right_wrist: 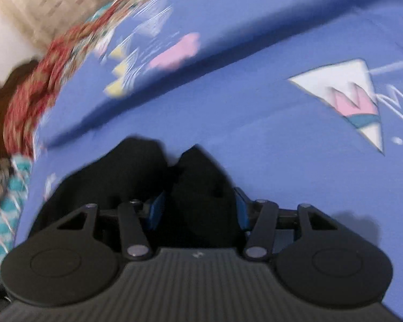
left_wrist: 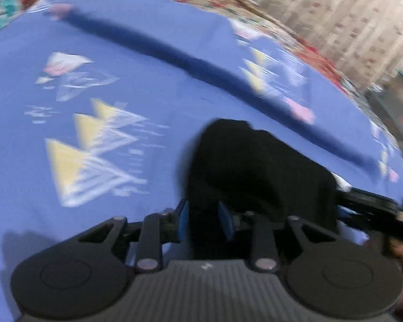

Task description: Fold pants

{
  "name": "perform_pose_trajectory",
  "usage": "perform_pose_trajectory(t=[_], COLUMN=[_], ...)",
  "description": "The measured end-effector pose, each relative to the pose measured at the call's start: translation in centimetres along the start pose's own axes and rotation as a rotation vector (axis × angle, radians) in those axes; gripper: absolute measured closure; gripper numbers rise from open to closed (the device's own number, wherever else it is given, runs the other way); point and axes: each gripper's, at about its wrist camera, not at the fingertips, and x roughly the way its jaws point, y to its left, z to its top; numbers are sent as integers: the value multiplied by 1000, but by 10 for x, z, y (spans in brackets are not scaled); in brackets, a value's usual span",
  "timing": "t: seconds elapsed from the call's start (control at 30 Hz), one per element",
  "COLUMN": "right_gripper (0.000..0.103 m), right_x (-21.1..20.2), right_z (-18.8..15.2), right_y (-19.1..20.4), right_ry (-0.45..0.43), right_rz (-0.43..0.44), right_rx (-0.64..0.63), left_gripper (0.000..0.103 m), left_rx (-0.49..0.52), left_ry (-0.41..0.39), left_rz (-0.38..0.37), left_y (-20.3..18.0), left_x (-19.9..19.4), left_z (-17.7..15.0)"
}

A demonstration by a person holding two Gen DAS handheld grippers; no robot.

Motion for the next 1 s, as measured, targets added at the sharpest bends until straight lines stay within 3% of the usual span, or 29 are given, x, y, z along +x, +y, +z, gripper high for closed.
perform_pose_trajectory(t=[0.07, 0.1, 0.23, 0.43, 0.53, 0.57, 0.7, 0.77, 0.8, 1.0], right_gripper=[60, 79, 84, 85, 87, 93, 101, 100, 98, 93], right_x=[0, -3, -34, -132, -182, -196, -245, -256, -259, -259], right_z=[-2, -3, 5, 29, 30, 28, 11, 1, -5, -38], right_y=[12, 15, 15, -3, -28, -39, -87, -106, -116, -122], right_ry=[1, 1, -113, -416, -559, -607, -754, -741, -715, -616], right_rz=[-32, -37, -51, -70, -132, -165, -364, -470, -484, -463], right_rx=[-76, -92, -94, -70, -24, -5, 91, 124, 153, 159], left_gripper=[78, 79, 95, 98, 98, 99, 99, 98, 98, 93], left_rx=[22, 38, 109, 125, 129, 132, 159, 187, 192, 147], left_ry=[27, 29, -10, -74, -106, -117, -120, -105, -96, -72], left_rz=[-28, -32, -10, 22, 23, 26, 31, 52, 58, 57], left_y=[-18, -25, -39, -37, -38, -39, -46, -50, -51, -43], left_x=[9, 13, 12, -21, -34, -37, -36, -32, -30, -33], left_z=[-7, -13, -28, -32, -35, -35, -39, -43, -44, -45])
